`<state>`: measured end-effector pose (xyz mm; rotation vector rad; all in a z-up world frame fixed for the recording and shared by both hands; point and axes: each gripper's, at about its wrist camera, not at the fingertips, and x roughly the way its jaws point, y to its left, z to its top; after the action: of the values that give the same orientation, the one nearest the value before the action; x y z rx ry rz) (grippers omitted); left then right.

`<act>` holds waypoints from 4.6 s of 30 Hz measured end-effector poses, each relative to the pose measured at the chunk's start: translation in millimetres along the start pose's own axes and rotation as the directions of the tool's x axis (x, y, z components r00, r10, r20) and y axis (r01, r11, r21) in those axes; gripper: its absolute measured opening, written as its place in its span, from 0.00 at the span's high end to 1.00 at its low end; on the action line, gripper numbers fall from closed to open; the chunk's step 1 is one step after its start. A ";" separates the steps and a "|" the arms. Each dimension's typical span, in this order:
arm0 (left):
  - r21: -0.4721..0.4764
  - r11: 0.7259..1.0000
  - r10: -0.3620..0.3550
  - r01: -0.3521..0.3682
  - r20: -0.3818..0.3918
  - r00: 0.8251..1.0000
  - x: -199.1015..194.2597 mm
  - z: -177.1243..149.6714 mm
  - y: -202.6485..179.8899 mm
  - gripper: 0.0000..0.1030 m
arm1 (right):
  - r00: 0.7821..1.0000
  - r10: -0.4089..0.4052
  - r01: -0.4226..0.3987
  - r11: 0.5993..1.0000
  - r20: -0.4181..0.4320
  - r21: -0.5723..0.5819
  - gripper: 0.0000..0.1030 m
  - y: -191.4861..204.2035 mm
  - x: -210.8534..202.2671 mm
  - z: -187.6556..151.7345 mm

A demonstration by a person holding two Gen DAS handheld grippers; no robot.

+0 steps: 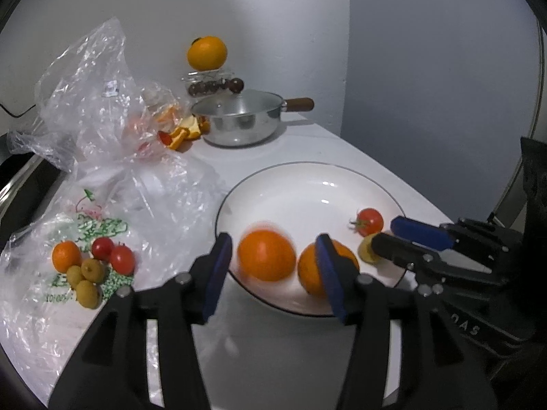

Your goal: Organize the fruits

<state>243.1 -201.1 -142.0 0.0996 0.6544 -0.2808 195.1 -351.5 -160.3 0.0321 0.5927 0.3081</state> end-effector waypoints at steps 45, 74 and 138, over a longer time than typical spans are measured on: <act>-0.179 0.982 0.083 -0.062 0.115 0.990 -77.4 -33.5 117.3 0.31 | 1.000 0.025 -0.023 0.987 0.014 -0.161 0.69 121.2 4.4 31.7; -0.243 0.959 0.141 -0.147 -0.042 0.989 -33.2 -47.9 182.6 0.32 | 0.988 0.134 -0.148 0.965 -0.075 -0.217 0.69 171.5 71.9 53.1; -0.306 0.951 -0.024 0.047 0.079 0.997 -46.5 -53.2 195.8 0.76 | 0.973 0.068 -0.113 0.974 -0.220 -0.196 0.72 203.3 131.9 63.5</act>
<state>233.2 6.4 -154.9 -0.2209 0.6187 -0.2130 277.6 -115.0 -155.5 -0.1771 0.7699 0.4651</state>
